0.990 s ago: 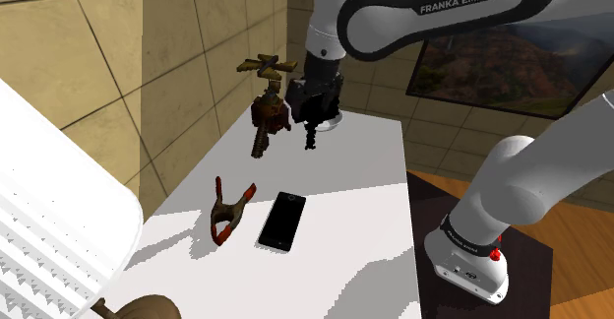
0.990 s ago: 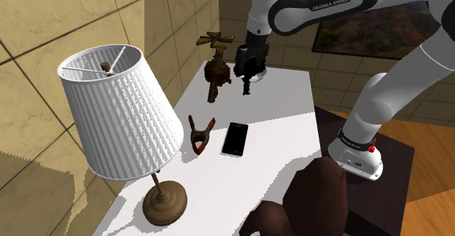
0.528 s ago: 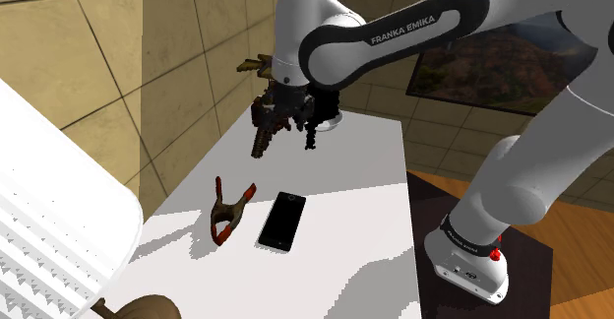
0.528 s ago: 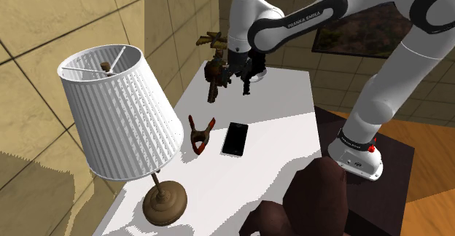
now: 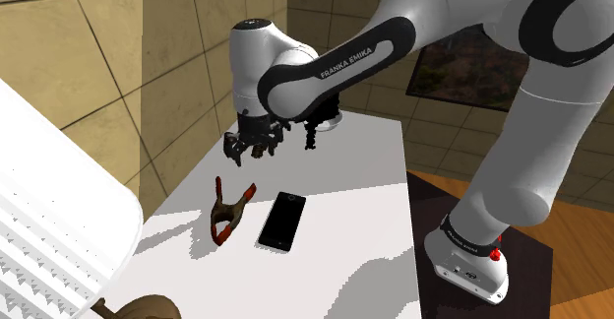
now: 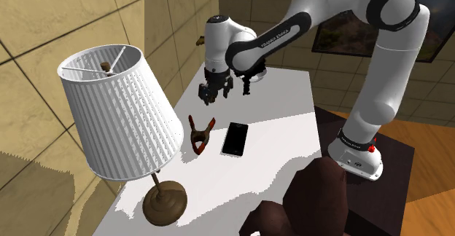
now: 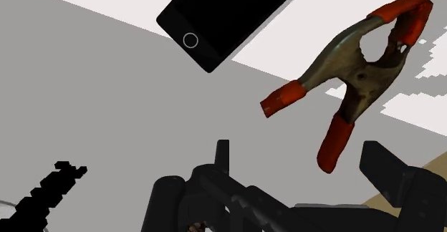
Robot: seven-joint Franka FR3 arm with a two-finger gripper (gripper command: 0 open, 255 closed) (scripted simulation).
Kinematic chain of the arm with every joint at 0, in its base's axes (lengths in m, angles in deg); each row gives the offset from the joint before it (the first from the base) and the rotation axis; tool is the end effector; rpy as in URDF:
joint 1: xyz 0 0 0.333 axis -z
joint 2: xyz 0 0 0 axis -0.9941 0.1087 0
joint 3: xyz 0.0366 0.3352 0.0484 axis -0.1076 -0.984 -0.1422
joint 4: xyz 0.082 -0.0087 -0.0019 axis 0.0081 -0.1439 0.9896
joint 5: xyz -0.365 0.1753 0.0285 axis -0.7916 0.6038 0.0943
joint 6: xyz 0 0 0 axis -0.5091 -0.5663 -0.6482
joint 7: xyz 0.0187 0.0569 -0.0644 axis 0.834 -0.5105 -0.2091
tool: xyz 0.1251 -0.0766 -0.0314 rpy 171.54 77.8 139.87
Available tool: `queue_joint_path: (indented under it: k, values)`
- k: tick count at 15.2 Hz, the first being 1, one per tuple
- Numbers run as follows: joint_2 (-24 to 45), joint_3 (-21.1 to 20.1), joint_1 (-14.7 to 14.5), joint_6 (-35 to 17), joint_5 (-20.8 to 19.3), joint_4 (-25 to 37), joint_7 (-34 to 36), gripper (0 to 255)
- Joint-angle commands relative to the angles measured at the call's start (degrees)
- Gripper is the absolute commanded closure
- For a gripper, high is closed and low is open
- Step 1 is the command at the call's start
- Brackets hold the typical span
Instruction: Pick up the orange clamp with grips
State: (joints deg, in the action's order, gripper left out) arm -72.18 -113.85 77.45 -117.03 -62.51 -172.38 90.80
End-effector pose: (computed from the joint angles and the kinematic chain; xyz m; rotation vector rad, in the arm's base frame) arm 0.5267 0.3063 0.3673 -3.0908 0.4390 -0.0973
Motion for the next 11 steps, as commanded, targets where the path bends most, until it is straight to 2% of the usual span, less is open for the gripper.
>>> queue_joint_path:
  k: [1,6,10,11]
  values:
    - [5.0,-0.1,-1.5,0.0,-2.2,3.9,2.8,0]
    - [16.6,0.8,-6.0,1.1,-6.0,14.0,7.8,0]
    - [26.0,2.0,-9.9,3.0,-8.0,23.9,10.4,0]
    - [26.6,2.1,-10.2,3.1,-8.1,24.6,10.5,0]
